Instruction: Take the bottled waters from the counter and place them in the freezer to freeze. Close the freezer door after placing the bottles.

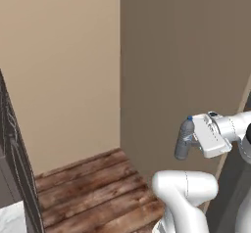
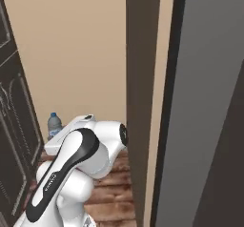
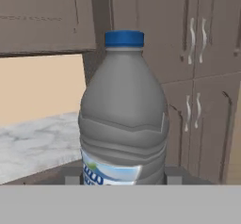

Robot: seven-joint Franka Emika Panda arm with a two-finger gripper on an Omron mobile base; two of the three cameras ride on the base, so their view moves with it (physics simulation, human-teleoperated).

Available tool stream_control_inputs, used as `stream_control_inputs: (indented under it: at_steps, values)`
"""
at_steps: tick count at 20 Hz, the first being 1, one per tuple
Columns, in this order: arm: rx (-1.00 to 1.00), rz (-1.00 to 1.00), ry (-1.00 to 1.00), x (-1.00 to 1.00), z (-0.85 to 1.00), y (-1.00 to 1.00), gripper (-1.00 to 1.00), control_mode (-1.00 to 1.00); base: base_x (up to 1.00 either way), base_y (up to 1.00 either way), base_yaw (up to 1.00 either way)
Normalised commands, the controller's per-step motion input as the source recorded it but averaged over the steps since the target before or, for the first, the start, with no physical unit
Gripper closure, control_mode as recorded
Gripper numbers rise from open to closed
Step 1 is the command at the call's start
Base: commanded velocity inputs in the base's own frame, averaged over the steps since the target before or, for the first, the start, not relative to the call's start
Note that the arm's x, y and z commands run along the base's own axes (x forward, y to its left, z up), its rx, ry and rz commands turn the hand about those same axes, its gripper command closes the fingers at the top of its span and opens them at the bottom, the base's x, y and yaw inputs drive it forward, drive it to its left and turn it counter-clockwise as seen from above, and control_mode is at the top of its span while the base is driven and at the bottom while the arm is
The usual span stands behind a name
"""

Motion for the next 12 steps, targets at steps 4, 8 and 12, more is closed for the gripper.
stream_control_inputs:
  at_steps: [4, 8, 12]
  values:
    - [0.0, 0.0, 0.0, 0.0, 0.0, 0.0, 1.0, 1.0, 0.0, 0.0, -0.78]
    - [0.0, 0.0, 0.0, 0.0, 0.0, 0.0, 1.0, 1.0, 0.0, 0.0, -0.77]
    - [0.0, 0.0, 0.0, 0.0, 0.0, 0.0, 1.0, 1.0, 0.0, 0.0, -0.76]
